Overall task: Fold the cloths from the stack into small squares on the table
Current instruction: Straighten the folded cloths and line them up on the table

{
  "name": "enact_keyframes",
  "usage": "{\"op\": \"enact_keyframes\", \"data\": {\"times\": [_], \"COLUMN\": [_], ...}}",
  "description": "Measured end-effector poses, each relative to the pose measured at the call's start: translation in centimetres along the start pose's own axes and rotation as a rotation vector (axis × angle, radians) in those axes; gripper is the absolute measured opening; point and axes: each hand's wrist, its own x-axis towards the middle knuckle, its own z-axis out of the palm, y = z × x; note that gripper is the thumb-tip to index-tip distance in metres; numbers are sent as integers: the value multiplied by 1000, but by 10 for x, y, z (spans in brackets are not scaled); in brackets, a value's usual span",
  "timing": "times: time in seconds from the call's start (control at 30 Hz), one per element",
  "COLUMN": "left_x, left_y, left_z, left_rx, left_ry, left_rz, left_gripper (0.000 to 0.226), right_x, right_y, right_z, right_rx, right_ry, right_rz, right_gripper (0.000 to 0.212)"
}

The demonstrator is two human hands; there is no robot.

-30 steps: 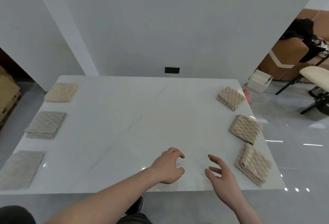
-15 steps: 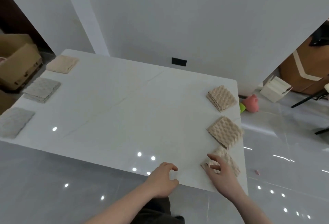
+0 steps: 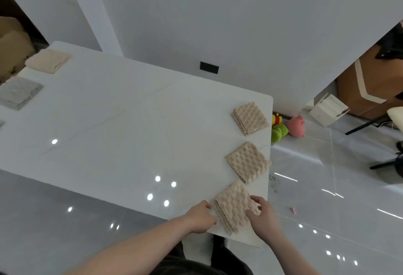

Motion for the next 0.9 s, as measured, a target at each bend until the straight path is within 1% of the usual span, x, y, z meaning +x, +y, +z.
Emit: {"op": "enact_keyframes", "data": {"times": [0.07,0.2,0.33,0.4,0.5,0.53,0.6,0.67,0.77,0.83,0.9], "left_x": [9,24,27,30,30,30,30,31,33,32,28], "left_y": [8,18,26,30,36,38,40,41,37,32,27], "left_z": [19,50,71,78,86,88,89,88,86,87,91], "left_rx": [-115,-243,-342,-382,-316,-289,-214,-131,-20,44,67], "left_ry": [51,165,307,372,533,584,638,638,627,653,675], "left_rz": [-58,-86,-60,-53,-17,13,94,138,98,72,56], "left_gripper": [63,71,59,49,21,12,2,5,16,21,24], "right_x": [14,49,70,76,76,73,67,61,58,58,58], "right_y": [7,14,20,24,31,33,40,50,68,75,78], "right_z": [-5,-9,-8,-8,-11,-13,-18,-20,-20,-21,-25], "right_rx": [-58,-173,-222,-200,-173,-153,-129,-118,-186,-194,-220], "right_ry": [-61,-172,-259,-281,-321,-326,-329,-352,-382,-326,-221], "right_rz": [-7,-80,-85,-75,-72,-74,-76,-55,-12,-22,-114], "right_gripper": [50,59,62,53,33,29,27,28,34,46,57]}}
